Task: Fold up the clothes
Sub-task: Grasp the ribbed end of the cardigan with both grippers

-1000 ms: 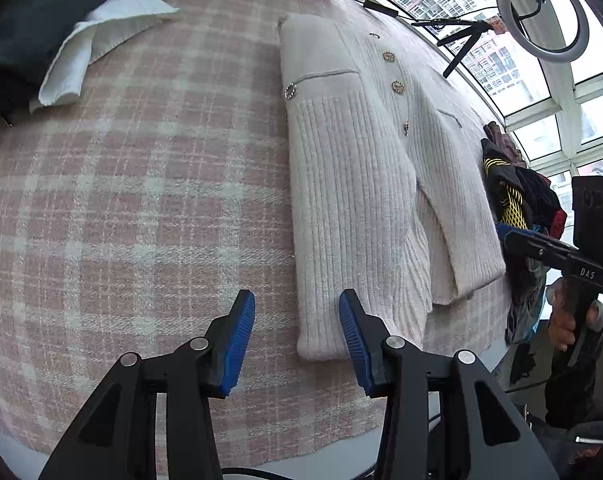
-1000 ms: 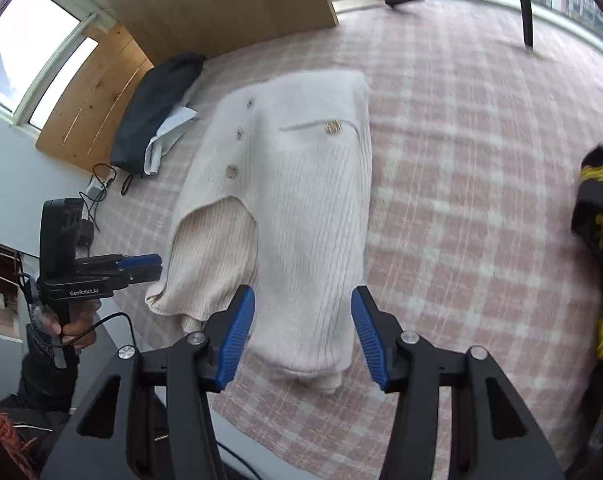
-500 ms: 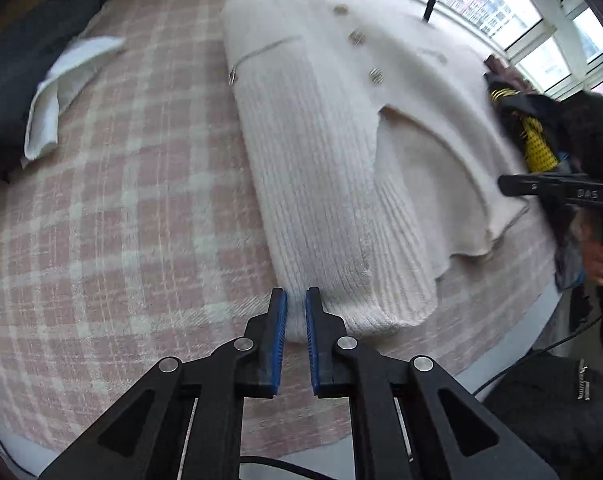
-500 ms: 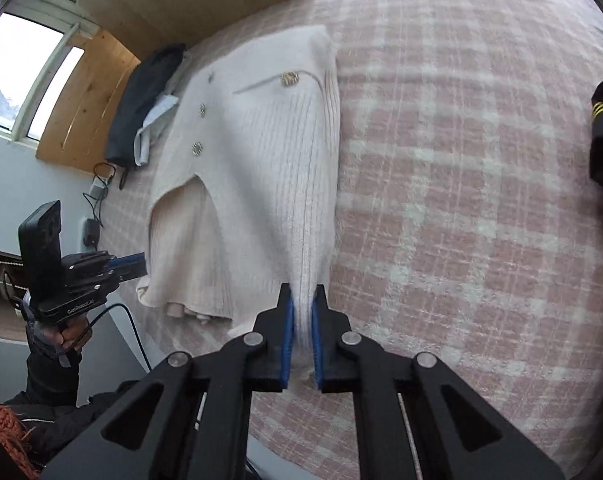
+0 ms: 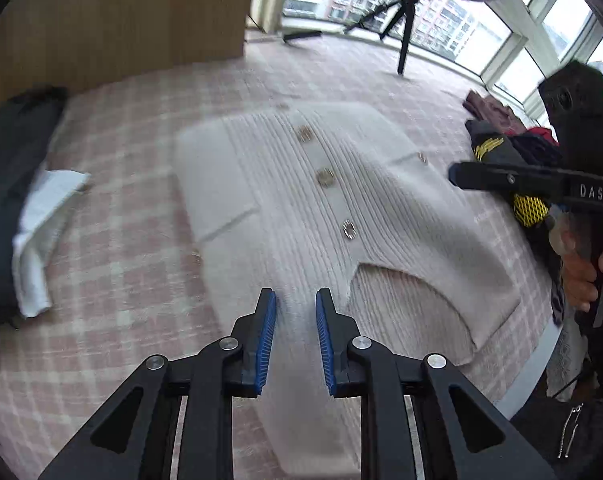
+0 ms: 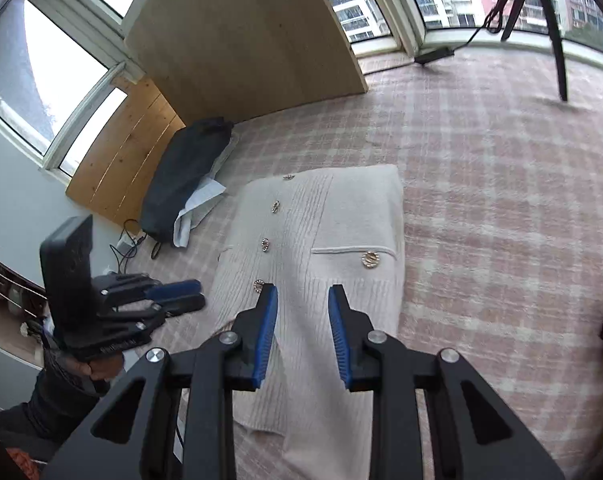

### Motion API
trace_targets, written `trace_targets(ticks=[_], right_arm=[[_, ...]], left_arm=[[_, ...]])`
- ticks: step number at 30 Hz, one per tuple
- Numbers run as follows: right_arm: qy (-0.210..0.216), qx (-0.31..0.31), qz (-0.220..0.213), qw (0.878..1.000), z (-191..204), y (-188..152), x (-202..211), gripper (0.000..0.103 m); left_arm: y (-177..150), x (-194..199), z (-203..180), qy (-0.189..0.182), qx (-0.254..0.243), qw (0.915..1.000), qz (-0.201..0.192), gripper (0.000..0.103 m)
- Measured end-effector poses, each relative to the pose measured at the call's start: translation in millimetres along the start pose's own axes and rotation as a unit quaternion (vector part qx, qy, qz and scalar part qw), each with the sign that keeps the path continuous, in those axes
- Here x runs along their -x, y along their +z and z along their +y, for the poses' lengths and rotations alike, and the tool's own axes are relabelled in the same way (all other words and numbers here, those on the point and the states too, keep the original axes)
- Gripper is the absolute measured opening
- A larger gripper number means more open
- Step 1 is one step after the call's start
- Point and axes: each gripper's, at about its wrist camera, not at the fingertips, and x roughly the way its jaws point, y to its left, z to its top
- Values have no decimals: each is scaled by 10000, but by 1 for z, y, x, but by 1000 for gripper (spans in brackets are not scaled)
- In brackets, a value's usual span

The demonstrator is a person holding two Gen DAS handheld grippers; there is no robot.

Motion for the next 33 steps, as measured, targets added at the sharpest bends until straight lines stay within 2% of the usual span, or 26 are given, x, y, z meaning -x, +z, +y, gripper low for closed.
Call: trace_targets(ticks=[1,2,3,4,5,6,8,9,10,11,12,14,16,20,21,25,27,31,33], right_arm=[[-196,-19,248,9995,-3,-4,-17,26],[-415,-34,517,9978,-7,-9,-35,23],[-415,66,534,9977,-8,-13,-40,15],[-407,155,508,9978,-7,-13,-38,15],[-382,165,544,9977,-6,-12,-32,15],[-354,163,589,9975,-5,-10,-26,16],[-323,141,233,9991,-5,-6,-2,23],[-423,158,48,9990,-7,-3,6,39],[-539,180,-137,9983,-10,-1,15,64],[-648,225,-223,9974,-14,1,16,73],[-755,274,-295,9963,-18,3,17,75],[-723,198,-68,9972,-30,8,4,75],[-460,11,164,9988,-43,11,-9,75],[110,-367,651,9971,-68,6,-33,75],[253,-330,607,9973,-70,4,-32,76],[434,136,698,9965,-69,-4,-32,76],[406,363,731,9958,-64,-6,-34,77],[633,625,920,9918,-44,-7,-46,76],[416,1040,909,9895,-28,-9,-53,76]], left_arm=[[-5,-2,-9,84,-230,9997,-48,22],[-10,-4,-17,169,-459,9988,-97,31],[-15,-6,-26,246,-678,9973,-126,44],[-18,-2,-31,285,-828,9961,-63,46],[-20,4,-32,298,-876,9957,-8,44],[-20,12,-28,236,-784,9966,5,42],[-12,30,-3,59,-179,9996,-206,42],[-9,39,9,-30,124,9994,-312,42],[-5,47,22,-100,424,9982,-410,42],[0,46,36,-79,711,9963,-469,44],[4,41,49,-69,986,9940,-460,44],[11,24,65,-205,1368,9900,-269,44],[15,7,77,-401,1636,9857,-80,44],[16,-13,71,-534,1577,9859,172,44],[15,-16,69,-573,1564,9858,214,44],[13,-19,67,-799,1589,9835,344,46],[16,-20,62,-755,1444,9859,388,48],[24,-26,44,-645,1014,9916,487,55],[25,-28,35,-528,841,9942,421,60]])
